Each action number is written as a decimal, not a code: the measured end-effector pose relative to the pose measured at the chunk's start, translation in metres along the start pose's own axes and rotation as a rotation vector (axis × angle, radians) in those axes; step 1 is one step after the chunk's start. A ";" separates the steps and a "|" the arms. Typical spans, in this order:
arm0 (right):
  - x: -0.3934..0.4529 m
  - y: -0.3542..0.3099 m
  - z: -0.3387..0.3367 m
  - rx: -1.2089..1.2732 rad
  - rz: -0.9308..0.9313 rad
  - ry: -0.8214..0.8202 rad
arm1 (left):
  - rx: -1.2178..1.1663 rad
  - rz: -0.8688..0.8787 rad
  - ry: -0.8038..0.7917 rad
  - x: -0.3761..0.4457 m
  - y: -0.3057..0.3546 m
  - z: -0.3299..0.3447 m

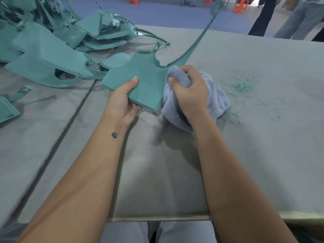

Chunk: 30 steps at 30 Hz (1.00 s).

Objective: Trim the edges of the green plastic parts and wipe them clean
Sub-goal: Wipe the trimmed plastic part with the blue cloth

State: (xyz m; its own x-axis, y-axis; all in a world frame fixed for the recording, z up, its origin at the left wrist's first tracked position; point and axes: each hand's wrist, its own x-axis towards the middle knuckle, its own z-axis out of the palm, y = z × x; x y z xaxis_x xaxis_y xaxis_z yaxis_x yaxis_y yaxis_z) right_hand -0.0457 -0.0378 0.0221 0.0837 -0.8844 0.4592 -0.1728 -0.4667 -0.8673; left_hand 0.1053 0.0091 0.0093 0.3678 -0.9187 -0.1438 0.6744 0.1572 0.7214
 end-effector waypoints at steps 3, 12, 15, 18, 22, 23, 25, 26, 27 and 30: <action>-0.001 -0.001 0.000 0.061 0.023 -0.049 | 0.009 -0.002 0.002 0.001 0.000 0.001; 0.018 0.003 -0.023 0.283 0.112 0.267 | 0.208 -0.012 -0.016 0.001 0.011 -0.012; 0.023 0.005 -0.034 0.433 0.134 0.356 | 0.339 -0.028 -0.034 -0.001 0.017 -0.019; 0.027 0.007 -0.045 0.529 0.119 0.425 | 0.413 -0.054 -0.057 -0.001 0.019 -0.023; 0.027 0.008 -0.046 0.531 0.160 0.422 | 0.383 -0.050 -0.055 0.001 0.020 -0.020; 0.025 0.009 -0.043 0.501 0.172 0.396 | 0.339 -0.040 -0.056 0.001 0.018 -0.017; 0.021 0.007 -0.031 0.363 0.159 0.305 | 0.219 -0.017 -0.067 0.002 0.010 -0.005; 0.019 0.006 -0.024 0.286 0.145 0.250 | 0.168 0.005 -0.071 0.002 0.005 0.001; 0.016 0.005 -0.017 0.230 0.137 0.199 | 0.135 0.036 -0.071 0.002 0.001 0.007; 0.011 0.001 -0.005 0.176 0.112 0.111 | 0.136 0.133 -0.073 0.002 -0.007 0.013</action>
State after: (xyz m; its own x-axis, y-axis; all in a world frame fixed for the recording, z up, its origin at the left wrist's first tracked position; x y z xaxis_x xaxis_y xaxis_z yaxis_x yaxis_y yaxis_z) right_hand -0.0503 -0.0482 0.0275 -0.0363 -0.9291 0.3679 0.0000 -0.3682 -0.9298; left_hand 0.0933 0.0019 0.0130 0.3971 -0.9178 0.0049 0.5287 0.2331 0.8162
